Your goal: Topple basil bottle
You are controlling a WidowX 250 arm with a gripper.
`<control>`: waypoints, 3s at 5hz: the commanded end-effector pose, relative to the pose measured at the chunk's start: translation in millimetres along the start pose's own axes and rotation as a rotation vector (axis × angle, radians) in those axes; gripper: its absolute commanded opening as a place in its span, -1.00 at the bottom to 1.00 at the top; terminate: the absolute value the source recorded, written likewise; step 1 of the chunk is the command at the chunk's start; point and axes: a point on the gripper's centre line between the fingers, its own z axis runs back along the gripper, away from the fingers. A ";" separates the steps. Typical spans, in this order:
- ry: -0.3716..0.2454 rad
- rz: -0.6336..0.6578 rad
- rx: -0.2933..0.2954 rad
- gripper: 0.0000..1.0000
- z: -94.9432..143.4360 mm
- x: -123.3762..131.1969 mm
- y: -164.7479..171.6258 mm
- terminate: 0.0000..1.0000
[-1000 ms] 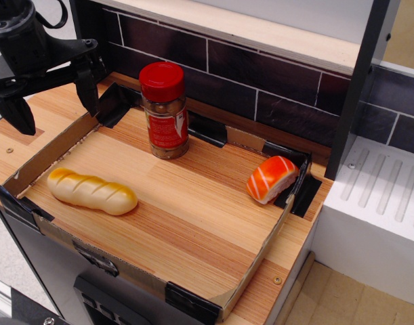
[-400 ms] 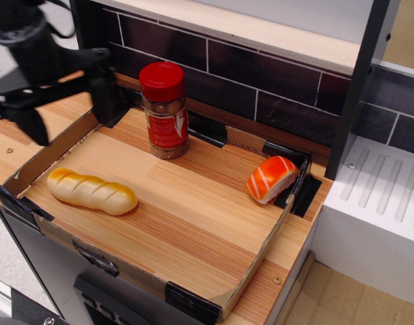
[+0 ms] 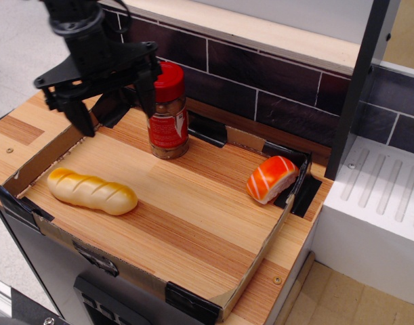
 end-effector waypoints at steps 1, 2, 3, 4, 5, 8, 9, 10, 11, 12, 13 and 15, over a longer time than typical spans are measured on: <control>-0.058 0.026 -0.043 1.00 10.5 16.4 -32.0 -1.00; -0.106 0.038 -0.051 1.00 8.2 21.8 -38.7 -1.00; -0.131 0.066 -0.029 1.00 7.8 33.9 -42.4 -1.00; -0.152 0.087 -0.018 1.00 3.0 41.1 -44.1 -1.00; -0.180 0.102 -0.016 1.00 -1.2 48.3 -47.8 -1.00; -0.259 0.153 0.030 1.00 -5.6 59.6 -45.9 -1.00; -0.282 0.200 0.046 -1.00 -2.4 61.5 -43.3 -1.00; -0.406 0.256 0.047 -1.00 3.8 61.0 -40.8 -1.00; -0.638 0.261 0.009 -1.00 3.9 58.9 -37.2 -1.00; -0.795 0.241 0.002 -1.00 0.8 58.7 -36.1 -1.00; -0.841 0.237 0.015 -1.00 -7.3 55.8 -34.9 -1.00; -0.582 0.306 0.038 -1.00 -21.4 35.1 -38.9 -1.00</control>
